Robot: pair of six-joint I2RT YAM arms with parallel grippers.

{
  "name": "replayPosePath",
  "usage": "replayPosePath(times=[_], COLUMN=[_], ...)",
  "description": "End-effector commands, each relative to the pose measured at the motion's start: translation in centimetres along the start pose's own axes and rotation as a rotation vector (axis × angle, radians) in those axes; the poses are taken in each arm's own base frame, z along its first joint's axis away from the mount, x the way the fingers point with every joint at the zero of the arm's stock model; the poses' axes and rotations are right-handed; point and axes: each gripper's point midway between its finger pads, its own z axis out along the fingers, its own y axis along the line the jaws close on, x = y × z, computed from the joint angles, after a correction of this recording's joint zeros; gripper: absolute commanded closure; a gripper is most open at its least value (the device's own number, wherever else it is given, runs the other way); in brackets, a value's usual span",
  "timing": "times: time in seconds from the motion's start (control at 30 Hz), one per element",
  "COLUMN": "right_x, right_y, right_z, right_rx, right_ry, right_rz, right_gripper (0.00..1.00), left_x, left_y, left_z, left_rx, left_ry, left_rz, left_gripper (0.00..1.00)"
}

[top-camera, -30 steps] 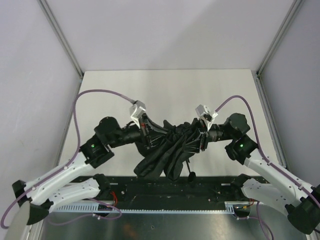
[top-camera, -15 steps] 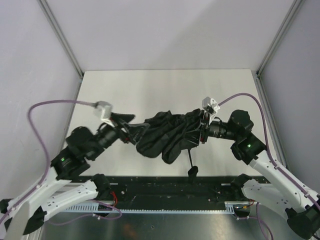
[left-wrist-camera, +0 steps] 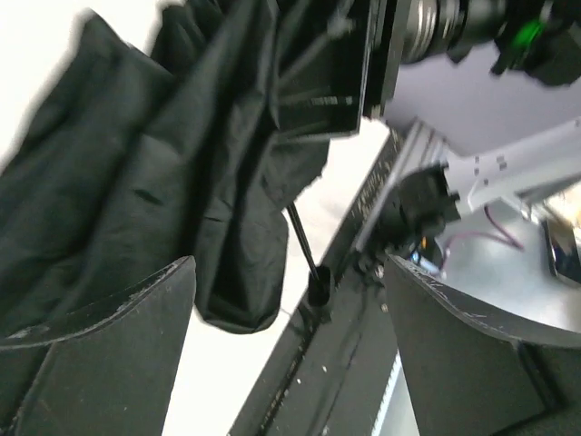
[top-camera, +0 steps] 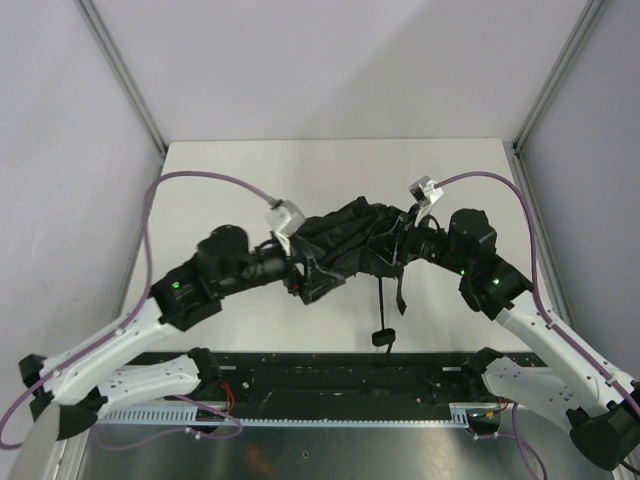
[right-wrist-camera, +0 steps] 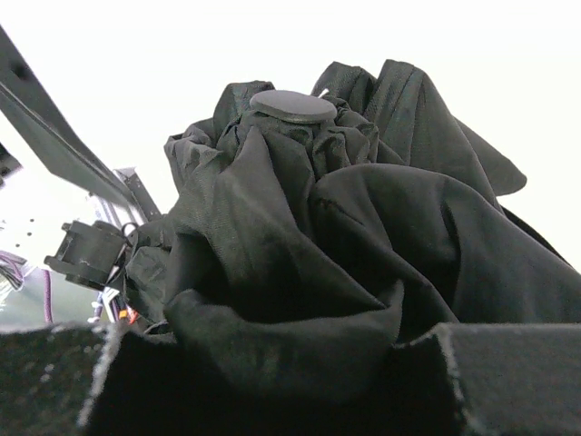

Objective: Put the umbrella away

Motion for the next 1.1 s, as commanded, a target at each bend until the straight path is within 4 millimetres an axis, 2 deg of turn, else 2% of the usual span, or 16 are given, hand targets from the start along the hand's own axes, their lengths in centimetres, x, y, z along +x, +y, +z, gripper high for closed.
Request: replayPosePath(times=[0.0,0.17,0.33,0.43,0.53,0.6,0.63,0.7,0.77,0.8,0.93,1.07], right_x=[-4.5,-4.3,-4.6,-4.6,-4.8,-5.0,-5.0,-4.7,-4.0,-3.8,-3.5,-4.1], right_y=[2.0,2.5,3.4,3.5,3.9,4.4,4.8,5.4,6.0,6.3,8.1,9.4], right_z=[-0.7,-1.2,-1.9,-2.2,-2.3,-2.4,-2.5,-2.7,-3.1,-3.4,-4.9,-5.9], right_rx=[-0.040,-0.061,-0.096,-0.098,-0.117,-0.146,-0.165,-0.210,-0.259,-0.285,-0.425,-0.513], right_ry=[-0.122,-0.113,-0.122,-0.123,-0.125,-0.131,-0.131,-0.115,-0.087,-0.075,-0.050,-0.055], right_rz=[-0.018,-0.022,-0.036,-0.044,-0.041,-0.043,-0.050,-0.083,-0.118,-0.130,-0.150,-0.139], right_gripper=[1.00,1.00,1.00,1.00,1.00,1.00,1.00,1.00,1.00,1.00,1.00,1.00], left_x=[2.0,4.1,5.0,4.9,5.5,5.9,6.1,5.7,5.1,4.8,5.1,5.8], left_y=[-2.5,0.0,2.6,3.4,3.5,3.4,3.5,4.8,6.1,6.7,8.7,9.4], left_z=[1.6,3.7,4.3,3.7,3.7,4.0,4.1,3.6,2.8,2.3,0.9,0.0], left_rx=[0.134,0.010,-0.127,-0.177,-0.178,-0.166,-0.169,-0.245,-0.314,-0.350,-0.458,-0.488], left_ry=[0.095,0.149,0.156,0.133,0.154,0.179,0.192,0.185,0.167,0.157,0.171,0.181], left_rz=[0.007,-0.020,-0.019,-0.008,-0.005,-0.001,0.004,0.032,0.068,0.084,0.128,0.134], left_gripper=[0.12,0.18,0.34,0.24,0.23,0.31,0.39,0.61,0.88,0.94,1.00,1.00])
